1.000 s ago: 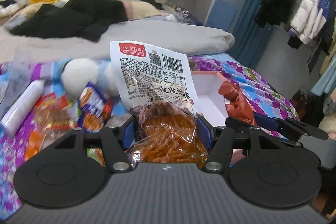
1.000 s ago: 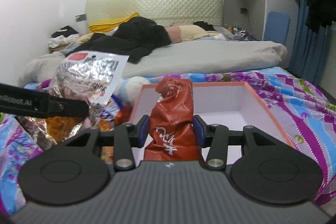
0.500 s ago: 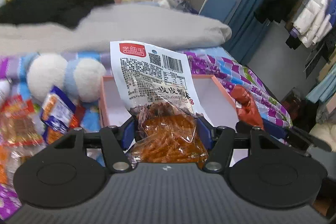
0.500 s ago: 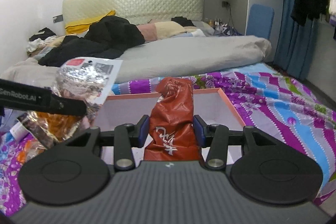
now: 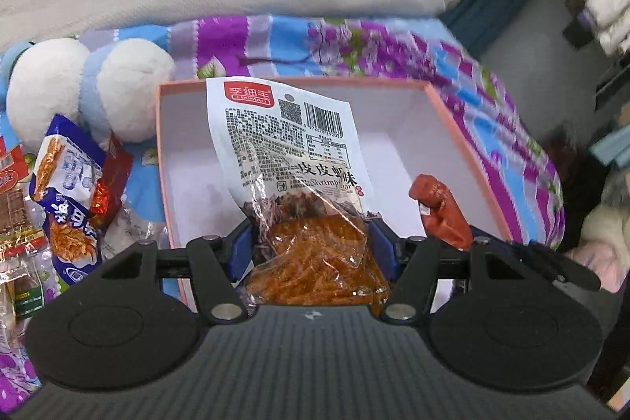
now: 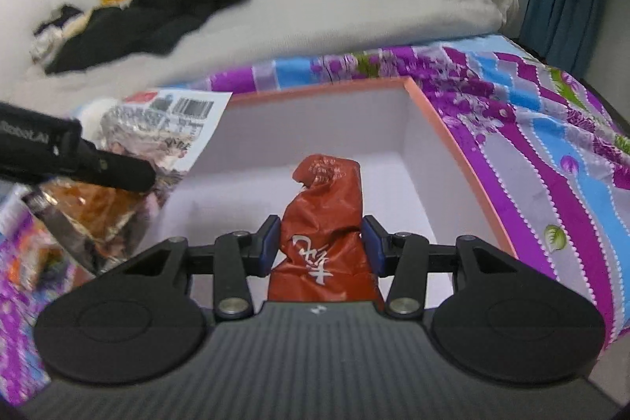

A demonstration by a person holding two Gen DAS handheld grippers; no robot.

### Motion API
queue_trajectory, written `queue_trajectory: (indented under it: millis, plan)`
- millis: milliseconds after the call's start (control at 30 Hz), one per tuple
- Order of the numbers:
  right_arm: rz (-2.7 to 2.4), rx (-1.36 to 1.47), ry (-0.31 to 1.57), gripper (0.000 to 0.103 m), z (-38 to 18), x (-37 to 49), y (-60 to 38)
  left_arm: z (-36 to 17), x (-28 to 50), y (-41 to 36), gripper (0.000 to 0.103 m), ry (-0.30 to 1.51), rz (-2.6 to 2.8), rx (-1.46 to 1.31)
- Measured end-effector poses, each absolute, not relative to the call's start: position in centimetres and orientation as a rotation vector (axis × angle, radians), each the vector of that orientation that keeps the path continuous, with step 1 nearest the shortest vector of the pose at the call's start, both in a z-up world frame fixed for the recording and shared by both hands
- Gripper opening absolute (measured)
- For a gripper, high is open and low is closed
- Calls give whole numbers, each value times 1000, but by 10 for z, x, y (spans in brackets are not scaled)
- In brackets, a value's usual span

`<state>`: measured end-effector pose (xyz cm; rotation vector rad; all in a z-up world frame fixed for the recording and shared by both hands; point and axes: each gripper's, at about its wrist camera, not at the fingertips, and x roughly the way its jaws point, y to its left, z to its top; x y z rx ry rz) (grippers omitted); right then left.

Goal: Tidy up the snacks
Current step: 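Open both tools to drop the snack bags into the pink box, then withdraw both tools from the box back toward the snack pile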

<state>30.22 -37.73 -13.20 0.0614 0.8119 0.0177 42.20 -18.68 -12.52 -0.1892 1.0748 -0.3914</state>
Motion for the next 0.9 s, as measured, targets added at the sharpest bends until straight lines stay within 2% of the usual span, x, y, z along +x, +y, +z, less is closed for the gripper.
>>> queue_trajectory:
  millis: [100,167,200,233,267,300,333,367,900]
  plan:
    - [32,47,840,49,-138,302,-375,-127,417,-188,67,1077,-376,-170]
    - [34,43,846,49,-140,302,-376,-127,413,-187,73,1073,-395,-167]
    - [29,41,846,49,-141,301,-377,-126,410,-188,80,1070,-403,-154]
    - [23,46,844,50,-141,300,-378,-125,407,-188,86,1061,-404,-136]
    - [19,58,843,53,-142,300,-380,-124,405,-188,87,1047,-394,-117]
    - [19,68,843,62,-142,301,-382,-123,403,-188,89,1035,-383,-105]
    - [18,70,841,70,-142,300,-383,-121,403,-188,89,1032,-378,-96]
    - [18,65,837,70,-142,300,-383,-120,402,-189,89,1031,-374,-85]
    - [19,92,744,70,-113,279,-379,-74,371,-173,90,899,-371,-67]
